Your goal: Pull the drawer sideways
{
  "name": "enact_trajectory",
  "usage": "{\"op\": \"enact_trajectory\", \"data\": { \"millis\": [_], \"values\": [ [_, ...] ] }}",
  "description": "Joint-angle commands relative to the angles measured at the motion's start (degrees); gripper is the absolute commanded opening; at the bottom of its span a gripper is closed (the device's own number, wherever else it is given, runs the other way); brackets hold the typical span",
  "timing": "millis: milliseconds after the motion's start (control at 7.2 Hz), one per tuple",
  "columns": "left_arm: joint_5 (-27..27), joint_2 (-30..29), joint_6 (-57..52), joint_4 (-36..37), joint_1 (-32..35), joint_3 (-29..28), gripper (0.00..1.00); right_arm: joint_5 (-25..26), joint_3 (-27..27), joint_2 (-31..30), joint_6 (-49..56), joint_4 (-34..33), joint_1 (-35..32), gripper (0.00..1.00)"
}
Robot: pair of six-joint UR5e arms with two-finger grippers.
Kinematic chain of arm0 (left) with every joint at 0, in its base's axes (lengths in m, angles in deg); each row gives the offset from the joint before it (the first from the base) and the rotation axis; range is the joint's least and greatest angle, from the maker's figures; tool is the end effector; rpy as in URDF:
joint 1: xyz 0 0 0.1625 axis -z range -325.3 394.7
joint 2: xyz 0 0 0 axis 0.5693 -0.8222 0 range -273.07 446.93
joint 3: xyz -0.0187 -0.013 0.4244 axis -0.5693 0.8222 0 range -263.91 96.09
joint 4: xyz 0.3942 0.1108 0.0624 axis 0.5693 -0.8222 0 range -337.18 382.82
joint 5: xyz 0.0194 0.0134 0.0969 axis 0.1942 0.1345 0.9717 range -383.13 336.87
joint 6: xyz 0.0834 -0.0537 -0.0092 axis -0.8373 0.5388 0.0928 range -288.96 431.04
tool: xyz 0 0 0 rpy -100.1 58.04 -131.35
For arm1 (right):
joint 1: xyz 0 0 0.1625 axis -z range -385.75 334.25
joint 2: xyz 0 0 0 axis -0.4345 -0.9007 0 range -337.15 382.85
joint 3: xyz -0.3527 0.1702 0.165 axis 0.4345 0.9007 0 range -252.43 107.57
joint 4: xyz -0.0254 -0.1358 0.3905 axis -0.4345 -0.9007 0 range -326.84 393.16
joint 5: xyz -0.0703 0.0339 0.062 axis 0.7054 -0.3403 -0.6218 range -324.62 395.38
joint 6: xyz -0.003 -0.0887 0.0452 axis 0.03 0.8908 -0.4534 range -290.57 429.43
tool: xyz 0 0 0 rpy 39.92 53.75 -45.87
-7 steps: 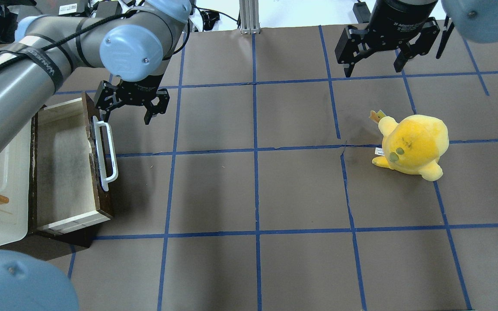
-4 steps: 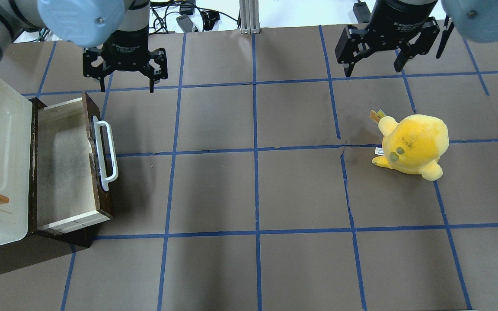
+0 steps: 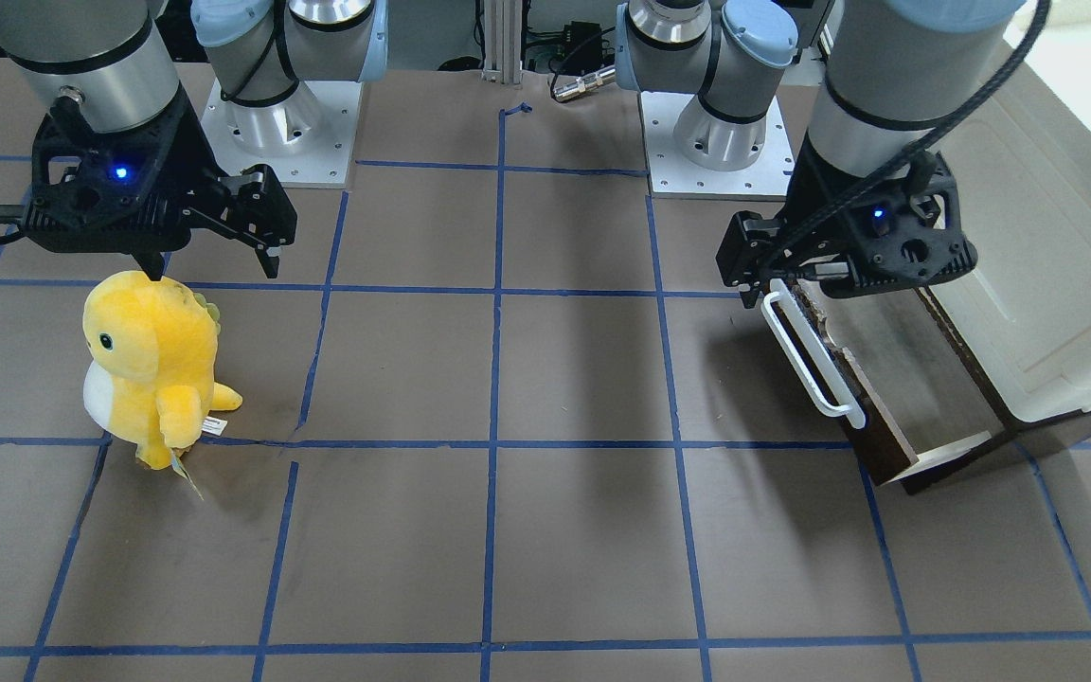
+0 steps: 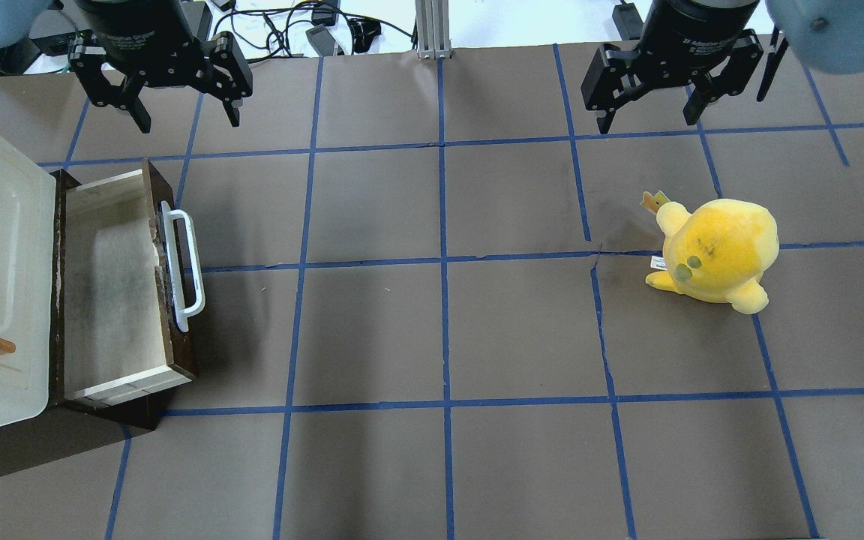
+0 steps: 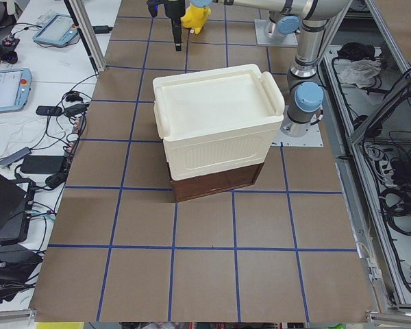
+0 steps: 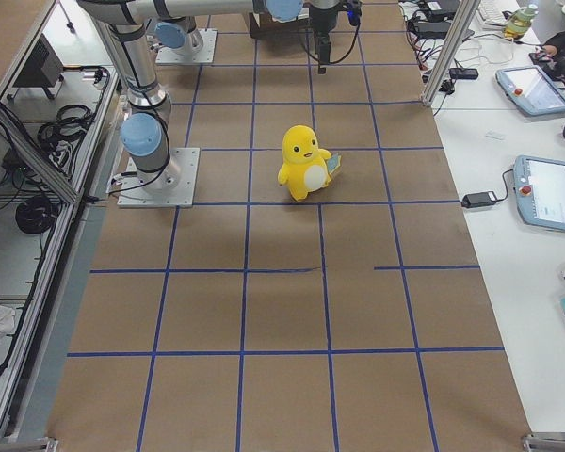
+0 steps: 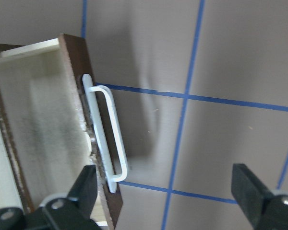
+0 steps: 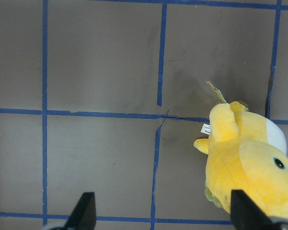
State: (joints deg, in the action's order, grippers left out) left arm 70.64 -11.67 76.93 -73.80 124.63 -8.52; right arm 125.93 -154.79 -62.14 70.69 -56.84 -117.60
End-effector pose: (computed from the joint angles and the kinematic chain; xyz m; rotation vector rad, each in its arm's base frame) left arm -0.1262 -0.5524 0.5233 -0.1593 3.0712 0.0115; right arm 0.1495 -0.5285 0.5090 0.0843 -3.1303 0.0719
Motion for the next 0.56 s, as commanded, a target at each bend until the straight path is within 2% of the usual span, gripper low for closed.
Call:
{"op": "enact_trajectory", "data": {
  "millis": [0, 417],
  "values": [
    [-3.2, 3.4, -11.6, 0.3, -3.9, 3.1, 1.00, 0.1, 0.0, 0.0, 0.0, 0.0, 0.0, 1.00],
    [-3.3, 4.6, -13.3, 1.7, -4.4, 5.2, 1.00, 0.1, 0.0, 0.0, 0.0, 0.0, 0.0, 1.00]
  ]
}}
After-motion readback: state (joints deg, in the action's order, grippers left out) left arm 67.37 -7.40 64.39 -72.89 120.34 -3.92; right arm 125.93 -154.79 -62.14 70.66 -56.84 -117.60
